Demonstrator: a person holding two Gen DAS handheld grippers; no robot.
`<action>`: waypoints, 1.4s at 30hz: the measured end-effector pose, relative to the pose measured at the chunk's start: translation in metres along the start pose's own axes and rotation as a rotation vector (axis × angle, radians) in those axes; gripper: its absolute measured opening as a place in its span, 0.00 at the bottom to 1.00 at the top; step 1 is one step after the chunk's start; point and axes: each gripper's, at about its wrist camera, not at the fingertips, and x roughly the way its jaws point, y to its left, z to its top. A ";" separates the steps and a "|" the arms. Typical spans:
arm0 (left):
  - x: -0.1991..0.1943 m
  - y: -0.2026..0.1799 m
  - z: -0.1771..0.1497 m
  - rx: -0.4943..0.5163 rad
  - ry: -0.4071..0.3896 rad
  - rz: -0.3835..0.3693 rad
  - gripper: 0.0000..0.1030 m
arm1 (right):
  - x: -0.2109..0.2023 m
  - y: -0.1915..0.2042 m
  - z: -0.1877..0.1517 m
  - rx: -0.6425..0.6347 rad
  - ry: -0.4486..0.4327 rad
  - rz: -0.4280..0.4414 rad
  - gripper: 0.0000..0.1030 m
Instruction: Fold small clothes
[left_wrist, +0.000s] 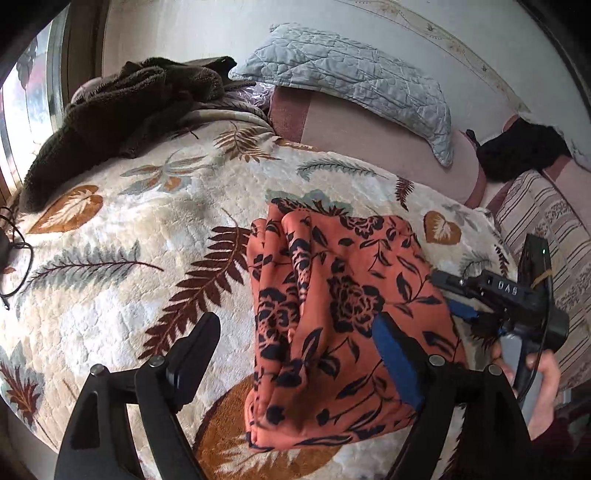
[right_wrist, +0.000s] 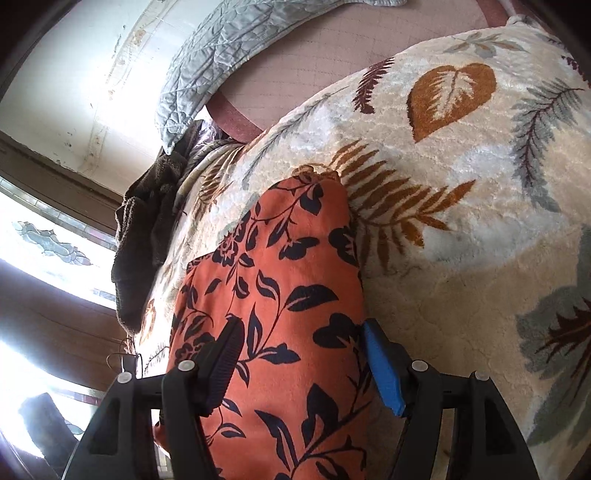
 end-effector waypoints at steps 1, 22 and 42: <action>0.010 0.003 0.008 -0.031 0.040 -0.018 0.84 | 0.001 -0.001 0.004 0.003 -0.001 0.011 0.67; 0.112 0.006 -0.002 -0.150 0.232 -0.135 0.52 | 0.044 0.019 0.024 -0.140 0.021 -0.021 0.31; 0.139 -0.043 0.007 -0.083 0.299 -0.192 0.67 | -0.003 -0.029 0.049 0.017 -0.052 -0.113 0.57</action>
